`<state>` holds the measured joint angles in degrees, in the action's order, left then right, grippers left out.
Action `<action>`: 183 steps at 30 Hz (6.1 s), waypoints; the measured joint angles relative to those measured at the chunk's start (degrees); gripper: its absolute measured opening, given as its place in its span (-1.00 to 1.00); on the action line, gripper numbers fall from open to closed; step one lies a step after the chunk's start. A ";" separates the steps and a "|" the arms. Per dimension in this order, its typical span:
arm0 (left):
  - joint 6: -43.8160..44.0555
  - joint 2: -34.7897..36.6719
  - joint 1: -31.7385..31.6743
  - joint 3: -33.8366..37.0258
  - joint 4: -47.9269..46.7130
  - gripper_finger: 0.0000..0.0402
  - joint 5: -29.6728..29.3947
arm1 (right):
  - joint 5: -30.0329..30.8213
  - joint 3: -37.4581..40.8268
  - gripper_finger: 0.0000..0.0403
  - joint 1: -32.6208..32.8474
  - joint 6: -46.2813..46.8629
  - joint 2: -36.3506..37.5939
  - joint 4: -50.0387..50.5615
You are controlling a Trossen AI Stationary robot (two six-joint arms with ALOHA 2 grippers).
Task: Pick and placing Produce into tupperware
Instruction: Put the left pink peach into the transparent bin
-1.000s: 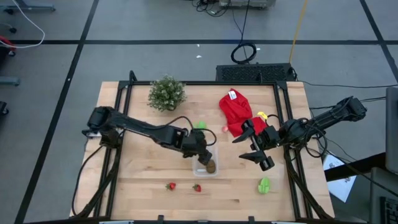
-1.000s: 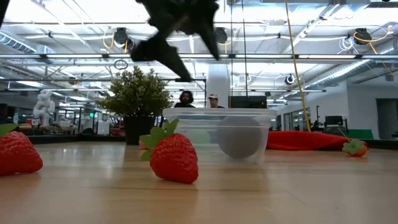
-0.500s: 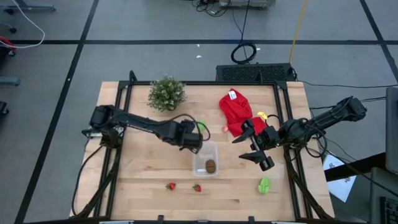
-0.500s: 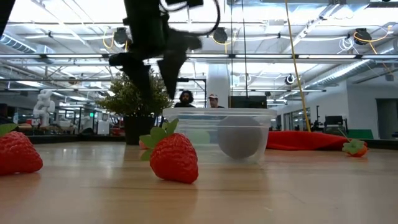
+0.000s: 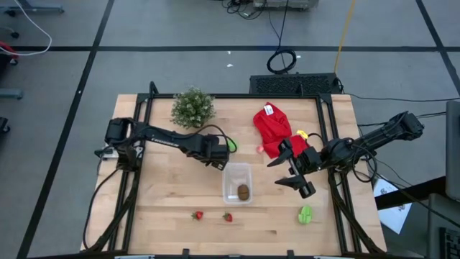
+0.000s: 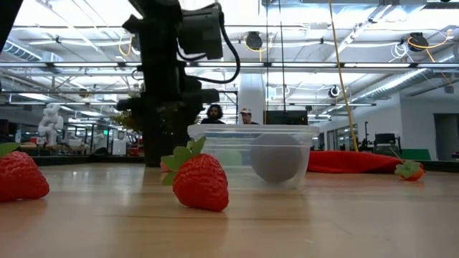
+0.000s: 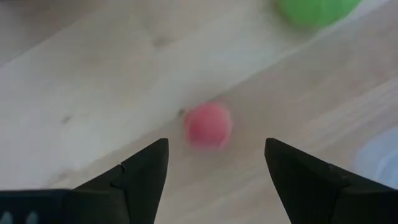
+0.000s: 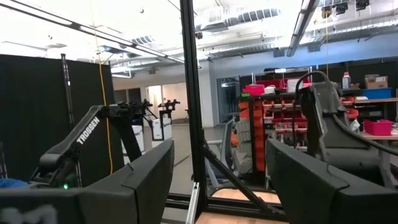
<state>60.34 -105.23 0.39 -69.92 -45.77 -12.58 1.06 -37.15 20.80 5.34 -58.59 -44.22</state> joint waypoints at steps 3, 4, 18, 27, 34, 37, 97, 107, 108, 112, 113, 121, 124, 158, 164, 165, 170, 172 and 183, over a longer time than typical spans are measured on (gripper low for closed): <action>-1.68 -0.04 -1.23 1.02 1.50 0.35 0.90 | -0.02 0.00 0.20 0.00 -0.24 0.00 -0.12; -1.79 -0.03 -1.70 1.12 1.92 0.35 0.90 | -0.03 0.00 0.20 0.00 -0.31 0.00 -0.11; -2.75 -0.13 -3.00 1.47 2.60 0.35 3.73 | -0.04 0.00 0.20 0.00 -0.42 0.00 -0.12; -2.82 -0.57 -2.99 1.47 2.65 0.35 3.71 | -0.04 -0.02 0.20 0.00 0.04 0.00 -0.12; -2.18 -0.55 -3.79 4.93 6.56 0.35 4.20 | -0.04 -0.04 0.20 0.00 0.17 0.00 -0.12; -2.13 -0.55 -3.75 6.53 9.59 0.35 4.94 | -0.04 -0.04 0.20 0.00 0.04 -0.01 -0.12; 3.99 -3.63 12.93 -11.12 10.22 -0.44 6.93 | -0.04 -0.09 0.20 0.70 0.00 0.00 -2.73; 2.18 -5.64 11.99 -11.11 15.76 -0.44 8.05 | -0.04 -0.09 0.20 0.70 0.00 0.00 -3.02; 2.29 -6.03 11.69 -11.20 15.93 -0.44 8.09 | -0.04 -0.09 0.20 0.70 0.00 0.00 -2.93; 1.68 -7.05 10.68 -11.13 16.17 -0.44 8.58 | -0.07 -0.09 0.20 0.70 0.00 0.00 -2.64; 1.62 -7.15 10.38 -11.20 16.04 -0.44 8.68 | -0.07 -0.09 0.20 0.70 0.00 -0.02 -2.58; 0.17 -8.52 8.14 -11.22 15.93 -0.44 10.03 | -0.07 -0.07 0.20 0.70 0.00 -0.02 -1.94; 0.15 -8.99 7.73 -11.05 15.23 -0.44 10.91 | -0.07 -0.07 0.20 0.70 0.00 -0.02 -1.82; 0.25 -10.56 7.13 -11.14 15.99 -0.44 14.17 | -0.07 -0.07 0.20 0.70 -0.02 -0.02 -1.82; -2.46 -10.58 6.35 -13.55 15.75 -0.44 14.12 | -0.07 -0.07 0.20 0.70 -0.01 -0.02 -1.80; -2.90 -10.58 6.25 -13.80 15.52 -0.44 14.10 | -0.07 -0.07 0.20 0.70 0.00 -0.02 -1.78; -2.80 -10.58 5.85 -13.98 13.11 -0.44 14.15 | -0.07 -0.07 0.20 0.70 0.00 -0.02 -1.35; -2.62 -10.58 5.85 -13.98 11.60 -0.44 14.12 | -0.07 -0.07 0.20 0.70 0.00 -0.02 -0.94; -3.04 -10.58 5.61 -13.98 11.77 -0.43 14.12 | -0.07 -0.04 0.20 0.70 0.00 -0.02 -0.47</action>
<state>57.30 -115.81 6.00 -83.90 -34.00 1.54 0.99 -37.19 21.50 5.34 -58.61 -44.69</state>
